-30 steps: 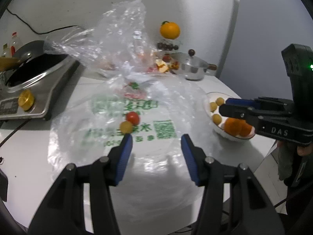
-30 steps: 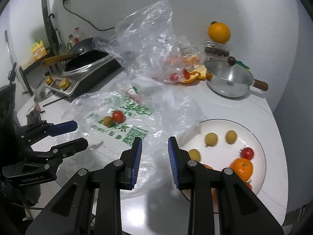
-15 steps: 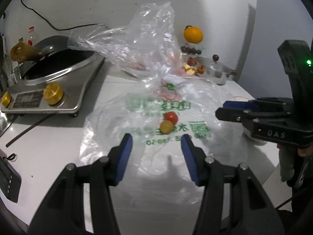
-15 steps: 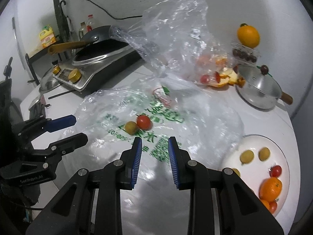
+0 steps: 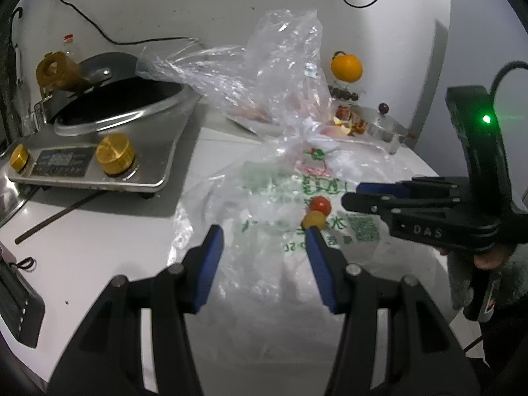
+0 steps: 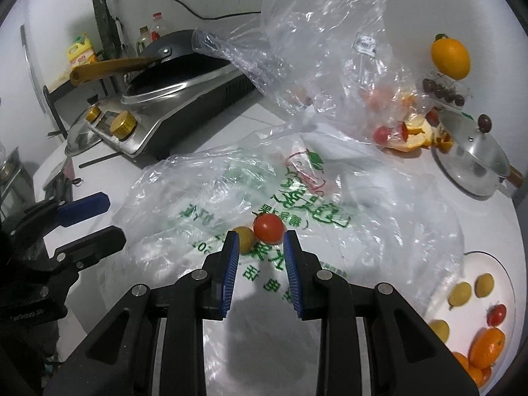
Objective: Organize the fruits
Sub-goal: 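Grasp a red cherry tomato with the right gripper while the left gripper grasps a yellow fruit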
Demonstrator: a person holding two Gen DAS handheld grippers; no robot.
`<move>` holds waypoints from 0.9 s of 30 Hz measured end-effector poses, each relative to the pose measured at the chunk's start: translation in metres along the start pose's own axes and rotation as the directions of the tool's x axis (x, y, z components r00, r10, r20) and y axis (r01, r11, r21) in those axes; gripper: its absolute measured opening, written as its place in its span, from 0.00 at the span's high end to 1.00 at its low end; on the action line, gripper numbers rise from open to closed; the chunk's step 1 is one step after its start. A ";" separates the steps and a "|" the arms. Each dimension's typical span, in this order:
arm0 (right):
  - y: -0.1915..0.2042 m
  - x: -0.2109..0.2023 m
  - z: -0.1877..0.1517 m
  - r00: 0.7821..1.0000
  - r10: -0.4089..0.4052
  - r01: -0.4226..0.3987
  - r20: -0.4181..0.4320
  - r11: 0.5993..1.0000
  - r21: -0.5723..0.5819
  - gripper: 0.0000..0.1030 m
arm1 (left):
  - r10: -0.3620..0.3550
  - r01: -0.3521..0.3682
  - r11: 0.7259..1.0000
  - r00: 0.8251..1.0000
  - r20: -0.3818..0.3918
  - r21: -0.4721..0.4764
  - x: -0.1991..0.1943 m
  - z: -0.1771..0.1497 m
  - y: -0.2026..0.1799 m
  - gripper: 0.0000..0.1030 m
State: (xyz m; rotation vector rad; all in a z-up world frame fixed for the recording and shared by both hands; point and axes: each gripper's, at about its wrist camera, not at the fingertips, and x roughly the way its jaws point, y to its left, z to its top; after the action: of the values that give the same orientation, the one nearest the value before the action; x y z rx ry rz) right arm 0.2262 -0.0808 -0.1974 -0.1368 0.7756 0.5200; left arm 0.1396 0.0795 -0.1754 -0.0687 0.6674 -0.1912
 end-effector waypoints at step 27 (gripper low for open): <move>-0.020 0.054 0.012 0.996 0.044 -0.036 -0.081 0.995 0.094 0.65 | 0.005 -0.005 0.999 1.000 -0.024 0.036 0.023 0.008 -0.007 0.48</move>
State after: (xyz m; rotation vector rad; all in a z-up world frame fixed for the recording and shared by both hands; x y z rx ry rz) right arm 0.2756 -0.0729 -0.2276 -0.0577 0.8831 0.5179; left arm 0.1611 0.0681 -0.1819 -0.0298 0.6876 -0.1996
